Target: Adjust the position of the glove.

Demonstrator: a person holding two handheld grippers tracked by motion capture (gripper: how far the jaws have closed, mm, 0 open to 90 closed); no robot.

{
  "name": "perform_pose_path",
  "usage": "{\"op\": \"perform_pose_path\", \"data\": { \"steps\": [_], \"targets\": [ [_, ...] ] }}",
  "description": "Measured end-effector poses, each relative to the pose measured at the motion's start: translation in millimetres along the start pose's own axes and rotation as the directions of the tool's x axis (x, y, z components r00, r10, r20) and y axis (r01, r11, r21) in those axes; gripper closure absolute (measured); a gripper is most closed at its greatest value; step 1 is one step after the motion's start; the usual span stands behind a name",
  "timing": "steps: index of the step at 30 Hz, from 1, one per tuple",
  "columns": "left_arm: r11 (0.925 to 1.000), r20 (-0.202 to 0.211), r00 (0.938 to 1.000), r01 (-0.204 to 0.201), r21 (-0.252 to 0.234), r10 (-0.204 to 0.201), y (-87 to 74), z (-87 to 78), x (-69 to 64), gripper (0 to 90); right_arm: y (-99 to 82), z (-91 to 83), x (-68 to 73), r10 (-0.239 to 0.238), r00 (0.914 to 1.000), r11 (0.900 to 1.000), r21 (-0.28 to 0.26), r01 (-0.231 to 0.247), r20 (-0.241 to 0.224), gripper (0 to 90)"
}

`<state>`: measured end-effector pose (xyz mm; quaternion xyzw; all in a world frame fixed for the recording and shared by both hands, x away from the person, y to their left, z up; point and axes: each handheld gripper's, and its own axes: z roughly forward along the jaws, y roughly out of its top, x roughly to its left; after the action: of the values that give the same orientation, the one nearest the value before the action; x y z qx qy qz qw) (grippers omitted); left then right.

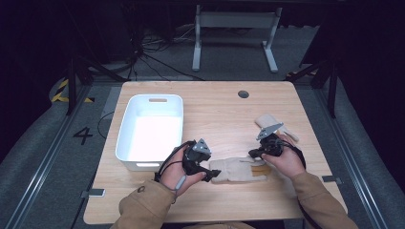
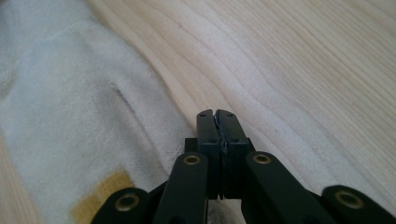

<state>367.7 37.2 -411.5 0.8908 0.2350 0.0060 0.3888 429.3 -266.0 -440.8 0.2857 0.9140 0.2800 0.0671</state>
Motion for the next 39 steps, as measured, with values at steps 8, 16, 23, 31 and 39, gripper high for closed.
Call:
{"op": "perform_pose_path", "data": {
  "steps": [8, 16, 23, 31, 39],
  "targets": [
    [1.0, -0.003, 1.0, -0.001, -0.009, 0.001, 1.6, -1.6, 1.3, 32.7, -2.2, -8.6, 0.7, 0.012, 0.9999, 0.9992, -0.038, -0.012, 0.007, 82.9],
    [0.9999, -0.008, 0.9999, 0.011, -0.011, -0.011, 0.4, -2.5, 3.0, 32.7, -7.0, -30.4, -17.8, 0.12, 0.9883, 0.9675, -0.234, -0.096, 0.094, 59.9],
    [0.9999, -0.006, 0.9999, 0.009, 0.004, -0.009, -1.0, -0.2, 2.4, 32.7, -20.9, -40.2, -37.4, 0.216, 0.9655, 0.9396, -0.3, -0.165, 0.145, 52.3],
    [0.9998, -0.019, 0.9996, 0.019, -0.001, -0.019, -4.5, -2.8, 3.4, 32.7, -38.7, -43.1, -62.0, 0.296, 0.935, 0.9142, -0.341, -0.218, 0.195, 47.1],
    [0.9995, -0.023, 0.9992, 0.032, 0.004, -0.032, -8.2, -3.9, 3.5, 32.5, -46.5, -38.9, -74.2, 0.328, 0.9098, 0.9161, -0.321, -0.241, 0.254, 43.8]
  ]
}}
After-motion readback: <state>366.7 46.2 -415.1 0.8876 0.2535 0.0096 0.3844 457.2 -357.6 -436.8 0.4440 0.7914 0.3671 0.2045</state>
